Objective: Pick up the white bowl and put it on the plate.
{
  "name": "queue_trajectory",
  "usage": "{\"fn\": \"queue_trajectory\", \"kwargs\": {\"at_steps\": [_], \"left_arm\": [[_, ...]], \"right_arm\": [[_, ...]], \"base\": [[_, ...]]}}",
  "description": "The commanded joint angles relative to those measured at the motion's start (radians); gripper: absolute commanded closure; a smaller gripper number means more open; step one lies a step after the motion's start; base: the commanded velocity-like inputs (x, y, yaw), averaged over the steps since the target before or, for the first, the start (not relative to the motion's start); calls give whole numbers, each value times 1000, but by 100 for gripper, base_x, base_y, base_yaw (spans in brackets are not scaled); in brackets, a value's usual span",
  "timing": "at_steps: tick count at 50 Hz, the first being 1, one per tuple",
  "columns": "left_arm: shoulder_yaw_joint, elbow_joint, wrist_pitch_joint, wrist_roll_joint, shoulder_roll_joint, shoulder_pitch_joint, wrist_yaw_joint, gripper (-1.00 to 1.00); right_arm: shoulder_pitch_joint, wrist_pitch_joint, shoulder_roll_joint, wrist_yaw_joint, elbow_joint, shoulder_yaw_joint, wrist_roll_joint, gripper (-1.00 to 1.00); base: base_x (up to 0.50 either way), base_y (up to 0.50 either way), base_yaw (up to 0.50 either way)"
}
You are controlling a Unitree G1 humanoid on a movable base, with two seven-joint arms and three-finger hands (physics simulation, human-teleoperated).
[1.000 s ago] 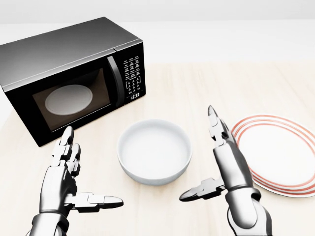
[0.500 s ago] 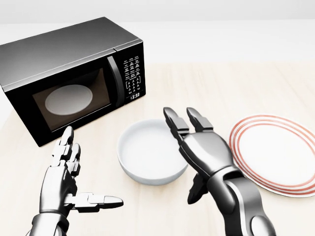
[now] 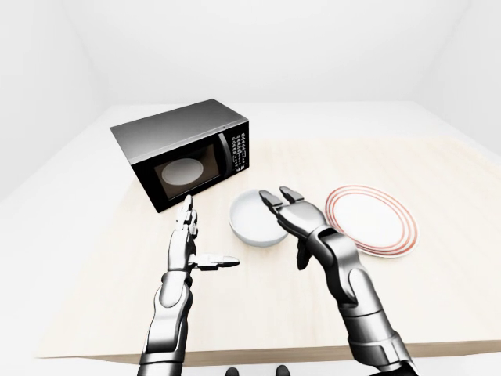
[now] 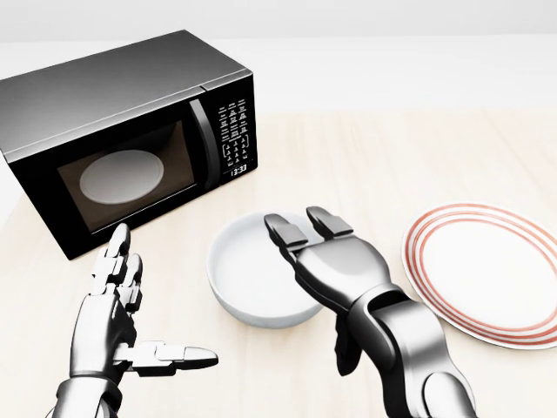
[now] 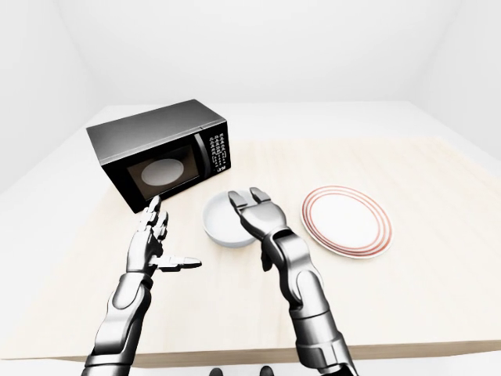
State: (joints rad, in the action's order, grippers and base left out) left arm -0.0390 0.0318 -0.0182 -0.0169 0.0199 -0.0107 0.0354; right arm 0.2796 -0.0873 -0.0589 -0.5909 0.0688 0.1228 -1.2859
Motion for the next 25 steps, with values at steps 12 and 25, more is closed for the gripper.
{"fn": "queue_trajectory", "kwargs": {"at_steps": [12,25], "left_arm": [[0,0,0,0,0,0,0,-100],[0,0,0,0,0,0,0,-100]], "right_arm": [[27,0,17,-107,-27,16,16,-100],[34,0,21,-107,-31,20,4,-100]], "base": [[0,0,0],[0,0,0]]}}
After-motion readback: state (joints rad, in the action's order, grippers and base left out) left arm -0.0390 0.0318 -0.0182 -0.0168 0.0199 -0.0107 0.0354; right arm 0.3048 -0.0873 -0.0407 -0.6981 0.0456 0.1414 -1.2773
